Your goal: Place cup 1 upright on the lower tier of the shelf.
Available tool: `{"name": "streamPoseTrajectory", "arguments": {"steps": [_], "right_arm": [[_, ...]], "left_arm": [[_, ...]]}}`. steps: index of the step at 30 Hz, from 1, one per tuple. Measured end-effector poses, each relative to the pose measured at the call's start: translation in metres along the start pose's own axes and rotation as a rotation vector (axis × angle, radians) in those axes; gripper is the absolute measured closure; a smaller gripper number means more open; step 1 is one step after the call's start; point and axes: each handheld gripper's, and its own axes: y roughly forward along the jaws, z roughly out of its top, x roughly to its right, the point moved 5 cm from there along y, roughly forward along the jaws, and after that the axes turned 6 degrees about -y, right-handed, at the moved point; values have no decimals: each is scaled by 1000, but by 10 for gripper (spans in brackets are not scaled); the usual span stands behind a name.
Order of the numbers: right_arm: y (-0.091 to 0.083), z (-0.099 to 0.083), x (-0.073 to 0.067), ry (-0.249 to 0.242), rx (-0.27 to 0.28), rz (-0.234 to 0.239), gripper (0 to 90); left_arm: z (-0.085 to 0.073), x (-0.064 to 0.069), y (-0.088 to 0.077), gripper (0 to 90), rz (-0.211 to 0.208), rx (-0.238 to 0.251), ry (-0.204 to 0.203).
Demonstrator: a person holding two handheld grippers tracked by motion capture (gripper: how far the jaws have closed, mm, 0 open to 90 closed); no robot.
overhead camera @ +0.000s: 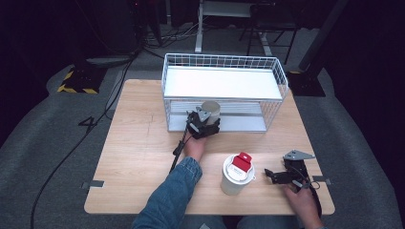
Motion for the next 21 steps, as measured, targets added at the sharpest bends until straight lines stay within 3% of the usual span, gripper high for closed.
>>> {"name": "streamPoseTrajectory", "arguments": {"steps": [7, 13, 15, 21], "right_arm": [[0, 0, 0, 0, 0, 0, 3], [0, 0, 0, 0, 0, 0, 3], [0, 0, 0, 0, 0, -1, 3], [0, 0, 0, 0, 0, 0, 3]], "left_arm": [[2, -1, 4, 229, -5, -9, 0], [2, 0, 4, 221, -34, -10, -2], [2, 0, 3, 143, -23, -6, -2], [4, 2, -3, 20, -34, 16, 6]]}}
